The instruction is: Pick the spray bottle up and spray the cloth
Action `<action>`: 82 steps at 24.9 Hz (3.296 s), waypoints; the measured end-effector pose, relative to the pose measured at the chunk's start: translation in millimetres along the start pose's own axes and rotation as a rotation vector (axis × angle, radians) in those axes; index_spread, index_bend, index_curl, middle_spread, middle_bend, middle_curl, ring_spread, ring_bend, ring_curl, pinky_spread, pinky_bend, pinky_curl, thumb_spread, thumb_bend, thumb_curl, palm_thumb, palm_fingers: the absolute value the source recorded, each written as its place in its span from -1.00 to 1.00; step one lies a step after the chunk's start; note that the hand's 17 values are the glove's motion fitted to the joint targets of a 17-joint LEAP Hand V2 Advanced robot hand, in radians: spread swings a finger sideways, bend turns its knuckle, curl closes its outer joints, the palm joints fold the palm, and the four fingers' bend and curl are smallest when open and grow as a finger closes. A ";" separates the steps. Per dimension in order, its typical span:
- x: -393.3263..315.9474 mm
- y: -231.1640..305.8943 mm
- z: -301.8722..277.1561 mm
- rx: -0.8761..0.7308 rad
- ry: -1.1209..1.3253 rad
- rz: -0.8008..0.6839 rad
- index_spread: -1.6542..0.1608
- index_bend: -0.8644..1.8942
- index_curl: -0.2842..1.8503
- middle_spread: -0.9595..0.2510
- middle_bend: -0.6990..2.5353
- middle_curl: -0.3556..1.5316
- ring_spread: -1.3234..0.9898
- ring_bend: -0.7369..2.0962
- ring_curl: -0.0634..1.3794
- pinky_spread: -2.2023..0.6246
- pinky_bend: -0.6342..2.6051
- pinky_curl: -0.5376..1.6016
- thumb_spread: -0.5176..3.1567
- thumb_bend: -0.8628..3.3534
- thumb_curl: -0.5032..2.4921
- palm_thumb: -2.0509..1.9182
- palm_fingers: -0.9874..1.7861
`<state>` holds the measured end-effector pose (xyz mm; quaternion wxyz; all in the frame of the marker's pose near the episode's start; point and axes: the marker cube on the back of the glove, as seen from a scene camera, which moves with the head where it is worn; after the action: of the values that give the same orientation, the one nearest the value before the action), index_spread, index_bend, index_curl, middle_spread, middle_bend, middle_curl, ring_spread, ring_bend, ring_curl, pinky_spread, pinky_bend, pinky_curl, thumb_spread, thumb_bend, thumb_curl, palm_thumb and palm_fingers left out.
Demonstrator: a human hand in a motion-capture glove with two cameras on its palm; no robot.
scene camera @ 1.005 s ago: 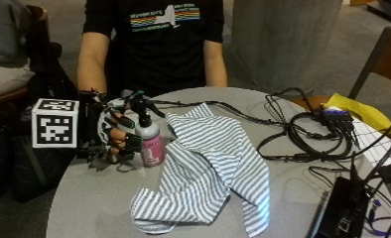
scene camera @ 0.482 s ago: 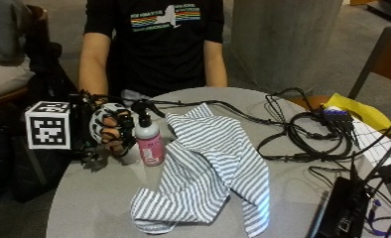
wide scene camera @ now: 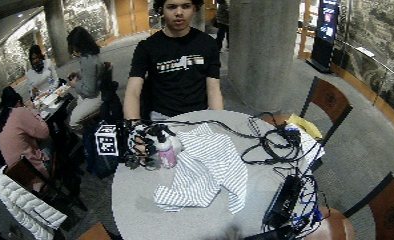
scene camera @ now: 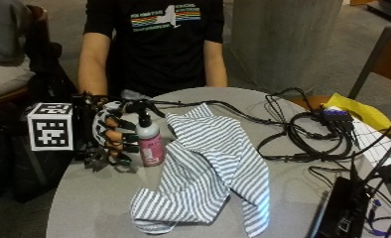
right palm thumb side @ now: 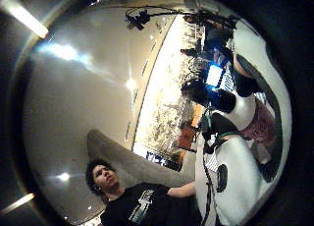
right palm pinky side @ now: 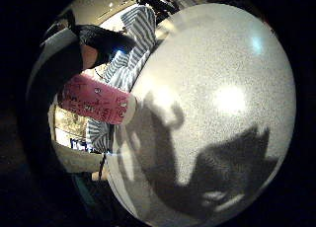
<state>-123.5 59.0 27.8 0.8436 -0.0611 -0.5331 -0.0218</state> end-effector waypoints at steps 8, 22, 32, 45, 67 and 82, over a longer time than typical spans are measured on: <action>1.6 -3.7 11.2 -0.122 0.028 0.015 0.48 -0.37 -0.41 0.55 -0.40 -0.14 0.13 -0.25 -0.35 0.70 -0.32 -0.13 -0.27 -0.63 -0.36 0.43 0.03; 5.1 -2.3 24.4 -0.154 0.043 0.002 0.39 -0.34 -0.58 0.62 -0.37 -0.17 0.17 -0.20 -0.43 0.77 -0.27 -0.15 -0.23 -0.61 -0.40 0.40 -0.02; 6.7 -7.6 48.2 -0.132 0.025 -0.013 0.40 -0.35 -0.63 0.64 -0.36 -0.18 0.17 -0.14 -0.41 0.77 -0.24 -0.14 -0.26 -0.60 -0.39 0.44 -0.01; 19.3 -10.9 59.2 -0.008 0.018 0.042 0.48 -0.26 -0.63 0.55 -0.27 -0.15 0.11 -0.02 -0.40 0.72 -0.30 -0.19 -0.29 -0.56 -0.35 0.58 0.28; -42.9 -38.8 21.8 -0.033 0.739 0.069 0.58 -0.30 -0.54 0.48 -0.33 -0.12 0.08 -0.05 -0.34 0.60 -0.34 -0.17 -0.41 -0.60 -0.27 0.62 0.38; -78.5 -46.4 26.7 -0.105 1.080 -0.011 0.59 -0.31 -0.54 0.47 -0.35 -0.10 0.07 -0.07 -0.33 0.57 -0.34 -0.16 -0.43 -0.60 -0.24 0.62 0.39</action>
<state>-186.0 14.2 -27.9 0.9932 -0.0806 -0.0224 -0.0811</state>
